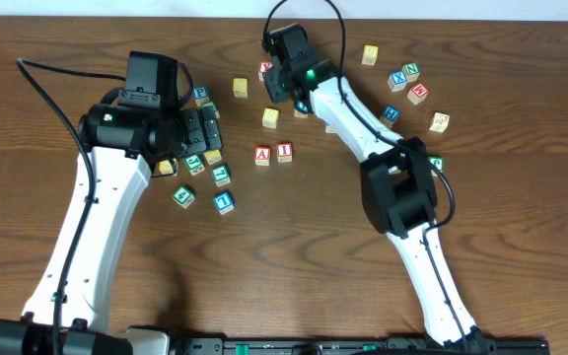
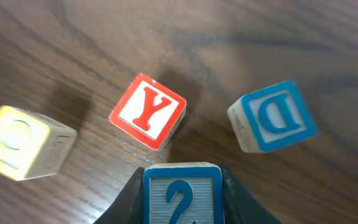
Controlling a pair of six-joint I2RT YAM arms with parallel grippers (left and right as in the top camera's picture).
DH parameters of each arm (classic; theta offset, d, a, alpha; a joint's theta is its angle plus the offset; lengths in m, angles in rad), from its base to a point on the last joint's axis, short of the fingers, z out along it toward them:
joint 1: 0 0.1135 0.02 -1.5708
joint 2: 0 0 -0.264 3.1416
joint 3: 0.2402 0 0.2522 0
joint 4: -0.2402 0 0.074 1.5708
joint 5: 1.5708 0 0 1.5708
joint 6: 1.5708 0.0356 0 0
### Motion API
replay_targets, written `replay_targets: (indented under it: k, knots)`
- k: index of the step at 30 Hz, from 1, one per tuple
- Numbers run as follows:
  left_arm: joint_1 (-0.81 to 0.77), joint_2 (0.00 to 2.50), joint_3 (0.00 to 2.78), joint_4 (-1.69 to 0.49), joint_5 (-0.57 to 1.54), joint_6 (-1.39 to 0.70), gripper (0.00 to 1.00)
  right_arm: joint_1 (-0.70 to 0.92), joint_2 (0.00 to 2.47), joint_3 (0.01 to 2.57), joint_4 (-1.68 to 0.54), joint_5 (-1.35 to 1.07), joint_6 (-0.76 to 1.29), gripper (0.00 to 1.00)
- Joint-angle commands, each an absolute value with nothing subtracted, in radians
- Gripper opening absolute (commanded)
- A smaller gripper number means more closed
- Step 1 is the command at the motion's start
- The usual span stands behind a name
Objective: Spell out AI2
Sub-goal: 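Close the right gripper on the 2 block and lift it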
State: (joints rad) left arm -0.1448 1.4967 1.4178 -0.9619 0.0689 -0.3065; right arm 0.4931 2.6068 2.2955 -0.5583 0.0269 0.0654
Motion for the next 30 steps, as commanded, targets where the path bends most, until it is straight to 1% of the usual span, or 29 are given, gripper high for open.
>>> replay_targets:
  k: [1,8,13,17,22,27,30]
  knots:
    - [-0.141,1.496,1.419,-0.964,0.060,-0.304,0.98,0.496,2.527,2.294,-0.569,0.036,0.074,0.20]
    - [-0.141,1.496,1.419,-0.964,0.060,-0.304,0.98,0.496,2.452,2.294,-0.648,0.036,0.074,0.21]
    - [-0.141,1.496,1.419,-0.964,0.060,-0.304,0.98,0.496,2.372,2.294,-0.745,0.035,0.076,0.20]
    - [-0.141,1.496,1.419,-0.964,0.060,-0.304,0.98,0.496,2.312,2.294,-0.878,0.035,0.149,0.18]
    - [-0.141,1.496,1.419,-0.964,0.060,-0.304,0.98,0.496,2.283,2.294,-1.065,0.034,0.214,0.18]
    - [-0.141,1.496,1.419,-0.964,0.060,-0.304,0.98,0.496,2.288,2.294,-1.236,0.023,0.233,0.14]
    - [-0.141,1.496,1.419,-0.964,0.060,-0.304,0.98,0.498,2.289,2.294,-1.297,0.024,0.233,0.15]
